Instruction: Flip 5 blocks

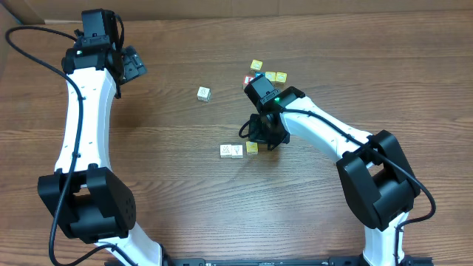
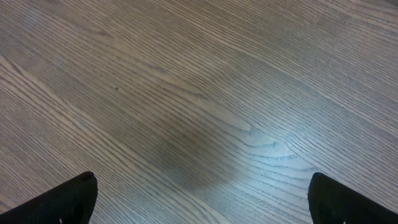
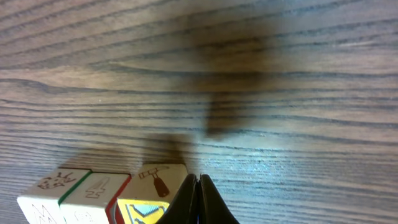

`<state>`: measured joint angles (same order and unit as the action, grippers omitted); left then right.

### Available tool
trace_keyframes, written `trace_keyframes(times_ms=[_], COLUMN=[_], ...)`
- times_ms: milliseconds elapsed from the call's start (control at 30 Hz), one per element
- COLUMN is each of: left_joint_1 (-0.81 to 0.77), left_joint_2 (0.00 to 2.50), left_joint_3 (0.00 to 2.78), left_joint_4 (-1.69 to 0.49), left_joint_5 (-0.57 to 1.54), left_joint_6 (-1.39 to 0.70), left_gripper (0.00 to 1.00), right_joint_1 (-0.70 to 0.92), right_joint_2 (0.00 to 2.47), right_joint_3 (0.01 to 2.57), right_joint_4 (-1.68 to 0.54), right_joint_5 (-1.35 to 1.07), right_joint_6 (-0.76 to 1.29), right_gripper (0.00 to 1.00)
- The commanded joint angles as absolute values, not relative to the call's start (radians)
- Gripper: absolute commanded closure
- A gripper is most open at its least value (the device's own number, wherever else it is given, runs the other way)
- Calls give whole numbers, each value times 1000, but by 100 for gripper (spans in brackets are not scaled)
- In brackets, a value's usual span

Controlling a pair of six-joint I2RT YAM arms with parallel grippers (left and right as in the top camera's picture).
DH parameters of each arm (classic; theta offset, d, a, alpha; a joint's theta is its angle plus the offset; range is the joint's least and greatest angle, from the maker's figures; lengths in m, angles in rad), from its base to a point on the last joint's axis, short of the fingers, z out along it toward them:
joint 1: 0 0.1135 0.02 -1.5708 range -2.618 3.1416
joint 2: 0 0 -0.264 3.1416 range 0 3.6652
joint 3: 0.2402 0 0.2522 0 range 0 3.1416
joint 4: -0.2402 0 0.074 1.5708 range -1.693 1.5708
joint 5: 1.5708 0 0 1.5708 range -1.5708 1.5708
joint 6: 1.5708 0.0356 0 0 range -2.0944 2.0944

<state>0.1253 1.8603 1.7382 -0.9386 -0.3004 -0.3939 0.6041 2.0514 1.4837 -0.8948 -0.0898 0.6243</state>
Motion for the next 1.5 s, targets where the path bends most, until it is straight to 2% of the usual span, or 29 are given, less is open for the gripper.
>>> trace_keyframes(times_ms=[0, 700, 833, 1033, 1467], left_joint_1=[129, 129, 129, 129, 129], left_joint_2=[1845, 1845, 1845, 1845, 1845], left_joint_3=[1756, 1756, 1756, 1756, 1756], left_joint_4=[-937, -938, -937, -938, -938], left_joint_5=[-314, -314, -314, -314, -314], left_joint_6=[-416, -416, -416, -416, -416], left_gripper=[0, 0, 1, 0, 0], right_joint_1=[620, 643, 610, 575, 604], right_joint_2=[2014, 2014, 2014, 2014, 2014], right_joint_3=[1480, 1480, 1484, 1484, 1484], right_joint_4=[-896, -920, -868, -815, -794], right_joint_5=[-92, -70, -19, -68, -98], right_joint_6=[621, 621, 621, 621, 612], right_gripper=[96, 96, 92, 95, 96])
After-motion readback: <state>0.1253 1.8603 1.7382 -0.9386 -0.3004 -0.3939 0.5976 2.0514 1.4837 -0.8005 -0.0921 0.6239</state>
